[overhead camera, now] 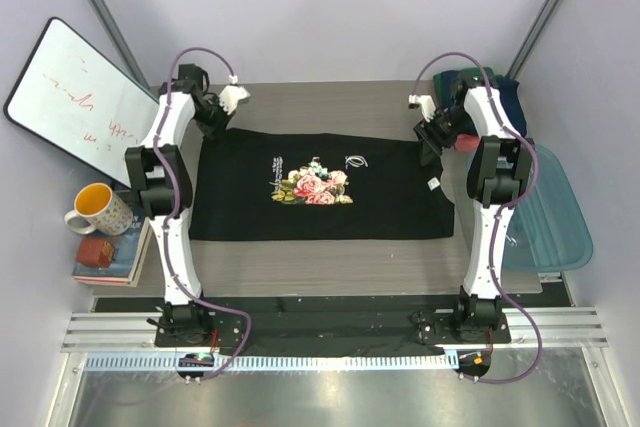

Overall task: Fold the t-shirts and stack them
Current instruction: Grap the side of the flattened tshirt furthest away from the robot with both arms

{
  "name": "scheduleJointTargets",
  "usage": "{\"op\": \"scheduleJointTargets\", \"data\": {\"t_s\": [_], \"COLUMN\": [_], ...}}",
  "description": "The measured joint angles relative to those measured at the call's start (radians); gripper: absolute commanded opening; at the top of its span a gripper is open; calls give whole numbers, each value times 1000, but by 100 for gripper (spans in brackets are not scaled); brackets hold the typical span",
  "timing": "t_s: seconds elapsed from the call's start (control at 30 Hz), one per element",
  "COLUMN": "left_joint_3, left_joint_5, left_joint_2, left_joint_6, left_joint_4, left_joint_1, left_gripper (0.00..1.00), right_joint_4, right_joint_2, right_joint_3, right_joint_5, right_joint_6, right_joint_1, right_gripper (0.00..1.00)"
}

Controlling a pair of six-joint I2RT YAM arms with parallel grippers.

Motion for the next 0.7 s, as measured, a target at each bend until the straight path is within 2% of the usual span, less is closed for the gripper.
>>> {"op": "scheduleJointTargets", "data": {"t_s": [0.33,0.53,0.7], "left_joint_3": [-14,19,14], "left_joint_5": [94,136,90], "left_joint_2": [-143,-144,-142], "left_joint_6": [47,227,371], "left_joint_4": [-61,-284,-347], "left_joint_1": [-27,-41,-79], "left_gripper": [0,0,0], "right_joint_4": [71,88,99], "right_joint_2": [71,88,88], "right_joint_3": [78,111,124], "right_joint_5": [59,70,73], "right_joint_6": [43,54,55], "right_joint_1": [-12,-15,-15], "right_gripper": [64,65,65]}}
